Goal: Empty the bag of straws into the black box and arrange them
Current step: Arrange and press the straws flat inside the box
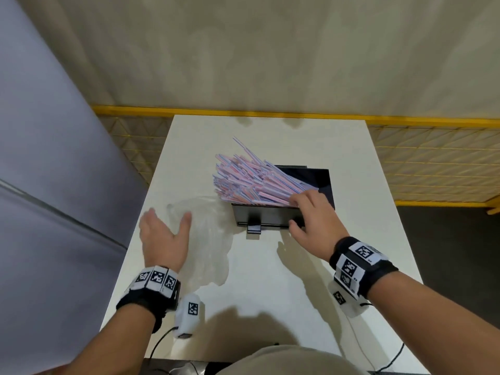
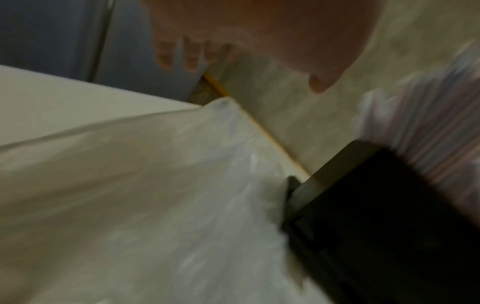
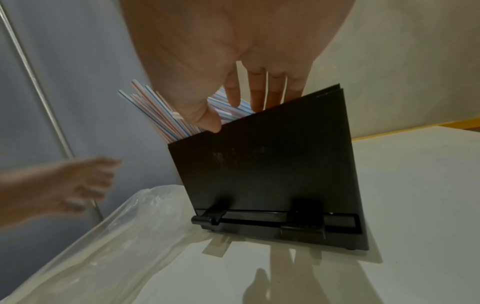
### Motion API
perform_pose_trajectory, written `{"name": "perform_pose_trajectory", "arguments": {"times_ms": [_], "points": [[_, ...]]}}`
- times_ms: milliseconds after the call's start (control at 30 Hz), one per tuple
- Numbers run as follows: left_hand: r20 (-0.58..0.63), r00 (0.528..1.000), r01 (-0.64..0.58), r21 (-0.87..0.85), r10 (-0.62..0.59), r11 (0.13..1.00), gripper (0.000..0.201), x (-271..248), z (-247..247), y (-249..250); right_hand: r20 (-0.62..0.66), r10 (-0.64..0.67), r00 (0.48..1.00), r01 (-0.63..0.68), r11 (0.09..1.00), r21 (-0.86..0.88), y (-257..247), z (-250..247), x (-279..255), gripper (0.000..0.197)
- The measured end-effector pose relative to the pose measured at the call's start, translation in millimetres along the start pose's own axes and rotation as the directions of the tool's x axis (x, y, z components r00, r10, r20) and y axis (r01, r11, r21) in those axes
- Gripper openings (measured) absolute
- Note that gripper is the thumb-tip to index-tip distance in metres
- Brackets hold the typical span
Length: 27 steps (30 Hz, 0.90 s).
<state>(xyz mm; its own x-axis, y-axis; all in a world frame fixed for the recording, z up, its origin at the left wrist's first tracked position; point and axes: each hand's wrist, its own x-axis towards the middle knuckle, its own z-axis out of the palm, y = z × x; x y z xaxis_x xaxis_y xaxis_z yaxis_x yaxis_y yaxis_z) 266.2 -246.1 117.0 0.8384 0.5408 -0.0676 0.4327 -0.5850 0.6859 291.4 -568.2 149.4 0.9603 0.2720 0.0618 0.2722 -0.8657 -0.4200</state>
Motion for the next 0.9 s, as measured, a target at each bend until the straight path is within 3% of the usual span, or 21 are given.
{"name": "perform_pose_trajectory", "arguments": {"times_ms": [67, 133, 200, 267, 333, 433, 567, 700, 800, 900], "points": [[-0.006, 0.992, -0.116, -0.362, 0.122, 0.925, 0.088, -4, -8, 32, -0.001, 0.022, 1.000, -0.022, 0.999, 0.031, 4, 2, 3, 0.047], [0.098, 0.982, -0.071, -0.592, 0.159, 0.803, 0.108, -10, -4, 70, 0.023, 0.035, 0.999, -0.036, 0.999, 0.041, 5, 5, 8, 0.053], [0.227, 0.958, 0.005, -0.623, 0.175, 0.782, 0.126, -15, 8, 106, 0.070, 0.043, 0.997, -0.044, 0.999, 0.017, 4, 7, 14, 0.059], [0.308, 0.935, 0.053, -0.609, 0.175, 0.792, 0.129, -15, 23, 131, 0.113, 0.057, 0.992, -0.057, 0.998, -0.004, 2, 7, 19, 0.061], [0.280, 0.950, 0.078, -0.640, 0.138, 0.764, 0.122, -4, 36, 145, 0.135, 0.070, 0.988, -0.072, 0.997, 0.009, 2, 6, 23, 0.062], [0.229, 0.973, 0.182, -0.697, -0.026, 0.693, 0.098, 15, 44, 151, 0.137, 0.083, 0.987, -0.091, 0.994, 0.056, 6, 6, 24, 0.064], [0.254, 0.957, 0.289, -0.816, -0.139, 0.500, 0.072, 21, 45, 143, 0.069, 0.055, 0.996, -0.061, 0.993, 0.098, 9, 6, 19, 0.066], [0.345, 0.914, 0.393, -0.885, -0.213, 0.251, 0.085, 29, 43, 133, -0.037, 0.026, 0.999, -0.023, 0.997, 0.080, 16, 2, 30, 0.089], [0.436, 0.883, 0.457, -0.884, -0.175, 0.104, 0.094, 34, 41, 129, 0.029, 0.008, 1.000, -0.010, 0.998, 0.059, 22, -1, 43, 0.113], [0.508, 0.855, 0.517, -0.851, -0.107, 0.091, 0.100, 45, 43, 137, 0.074, -0.019, 0.997, 0.017, 0.999, 0.033, 29, -2, 60, 0.122]]}}
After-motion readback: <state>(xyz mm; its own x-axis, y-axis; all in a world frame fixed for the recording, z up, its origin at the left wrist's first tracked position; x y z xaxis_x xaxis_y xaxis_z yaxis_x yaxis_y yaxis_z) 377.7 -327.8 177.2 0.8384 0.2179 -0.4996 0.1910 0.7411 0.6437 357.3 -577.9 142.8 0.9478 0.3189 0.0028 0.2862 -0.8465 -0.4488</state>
